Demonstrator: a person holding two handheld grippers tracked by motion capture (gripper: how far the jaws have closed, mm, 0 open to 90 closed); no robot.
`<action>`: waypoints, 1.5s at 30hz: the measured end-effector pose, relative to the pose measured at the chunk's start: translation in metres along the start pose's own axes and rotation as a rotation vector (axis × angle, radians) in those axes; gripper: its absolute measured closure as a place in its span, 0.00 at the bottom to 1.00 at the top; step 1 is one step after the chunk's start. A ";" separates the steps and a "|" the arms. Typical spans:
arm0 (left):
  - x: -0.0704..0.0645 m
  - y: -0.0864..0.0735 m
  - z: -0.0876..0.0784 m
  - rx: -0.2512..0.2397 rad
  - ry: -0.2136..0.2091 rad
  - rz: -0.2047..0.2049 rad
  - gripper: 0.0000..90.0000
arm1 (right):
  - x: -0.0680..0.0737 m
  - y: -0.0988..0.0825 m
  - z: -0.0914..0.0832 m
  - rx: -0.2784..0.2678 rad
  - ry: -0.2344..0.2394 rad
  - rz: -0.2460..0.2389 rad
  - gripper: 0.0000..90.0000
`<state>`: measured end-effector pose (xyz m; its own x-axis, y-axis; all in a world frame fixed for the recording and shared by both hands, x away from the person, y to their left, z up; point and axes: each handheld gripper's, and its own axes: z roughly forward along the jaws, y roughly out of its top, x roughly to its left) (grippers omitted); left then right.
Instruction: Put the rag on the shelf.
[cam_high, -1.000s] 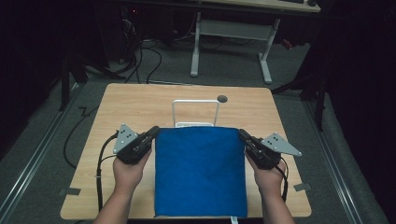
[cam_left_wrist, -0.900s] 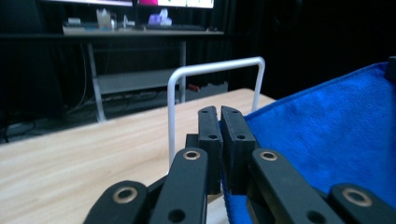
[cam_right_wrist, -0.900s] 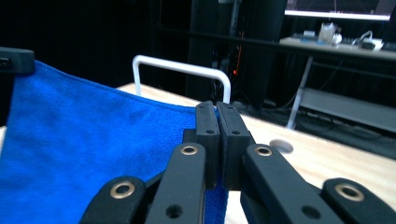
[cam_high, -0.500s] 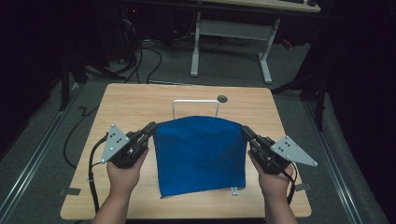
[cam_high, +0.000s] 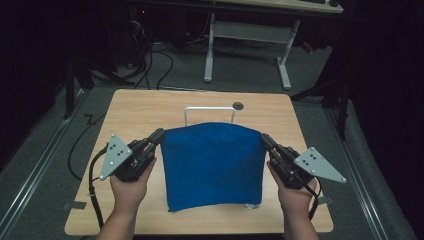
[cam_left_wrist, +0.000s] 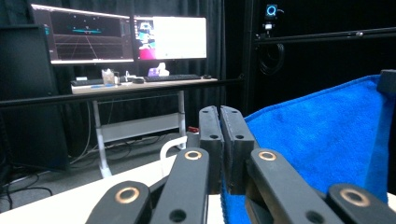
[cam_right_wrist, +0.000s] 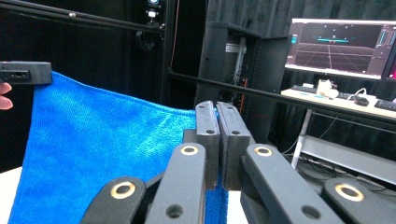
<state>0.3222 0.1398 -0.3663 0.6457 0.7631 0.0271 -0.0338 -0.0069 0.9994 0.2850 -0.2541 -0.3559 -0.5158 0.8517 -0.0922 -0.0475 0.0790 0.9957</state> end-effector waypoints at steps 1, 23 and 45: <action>0.001 0.001 0.002 -0.002 0.002 0.003 0.99 | -0.001 0.002 0.002 -0.002 -0.002 0.001 0.99; 0.051 0.030 0.069 0.042 0.105 0.050 0.99 | -0.050 0.019 0.064 0.033 -0.052 0.057 0.99; 0.090 0.032 0.131 0.152 0.197 0.108 0.99 | -0.089 0.025 0.127 0.140 -0.108 0.055 0.99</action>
<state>0.4792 0.1236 -0.3293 0.4832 0.8635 0.1444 0.0301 -0.1812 0.9830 0.4388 -0.2621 -0.3227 -0.4188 0.9070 -0.0446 0.1021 0.0958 0.9901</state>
